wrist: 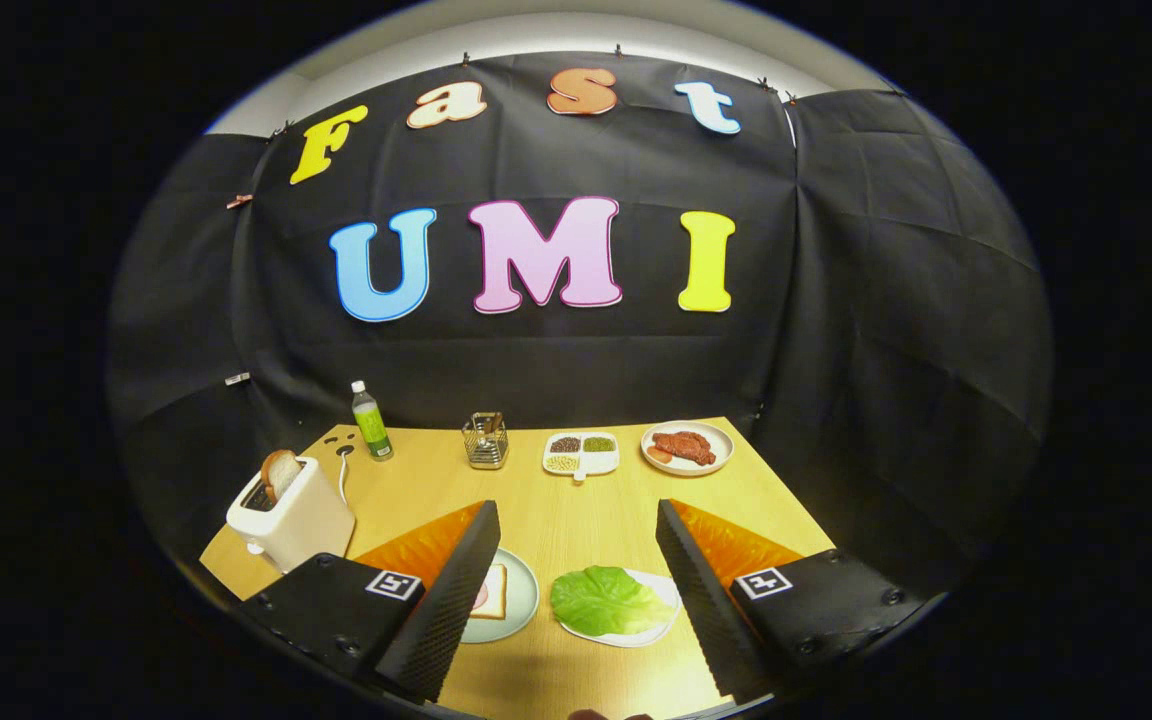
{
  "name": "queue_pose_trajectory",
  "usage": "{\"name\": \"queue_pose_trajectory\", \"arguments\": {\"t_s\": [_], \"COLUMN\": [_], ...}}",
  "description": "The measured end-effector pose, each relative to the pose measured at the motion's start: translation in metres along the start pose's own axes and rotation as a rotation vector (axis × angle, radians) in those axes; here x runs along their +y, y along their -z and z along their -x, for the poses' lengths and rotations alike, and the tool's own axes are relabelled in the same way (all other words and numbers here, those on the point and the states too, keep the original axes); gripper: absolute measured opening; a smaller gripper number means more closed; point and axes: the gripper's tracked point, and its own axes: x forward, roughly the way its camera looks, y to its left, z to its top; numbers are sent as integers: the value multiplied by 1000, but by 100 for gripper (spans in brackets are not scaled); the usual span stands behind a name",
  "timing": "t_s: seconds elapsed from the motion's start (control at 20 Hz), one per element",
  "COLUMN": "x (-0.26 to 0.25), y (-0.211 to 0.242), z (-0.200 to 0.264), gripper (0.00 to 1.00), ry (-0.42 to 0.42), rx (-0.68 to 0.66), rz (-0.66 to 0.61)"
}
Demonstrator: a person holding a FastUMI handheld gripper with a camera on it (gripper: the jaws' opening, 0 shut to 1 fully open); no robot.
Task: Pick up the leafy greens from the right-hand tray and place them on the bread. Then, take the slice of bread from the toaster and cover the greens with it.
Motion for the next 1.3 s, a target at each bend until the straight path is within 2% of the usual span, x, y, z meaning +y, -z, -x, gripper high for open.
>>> {"name": "queue_pose_trajectory", "arguments": {"t_s": [0.2,0.4,0.7,1.3], "x": [-7,-9,-31,-51], "y": [25,57,131,230], "z": [-21,-44,-75,-120], "gripper": [98,98,99,100], "ry": [8,-18,-45,-137], "rx": [88,202,393,574], "rz": [5,-12,2,101]}}
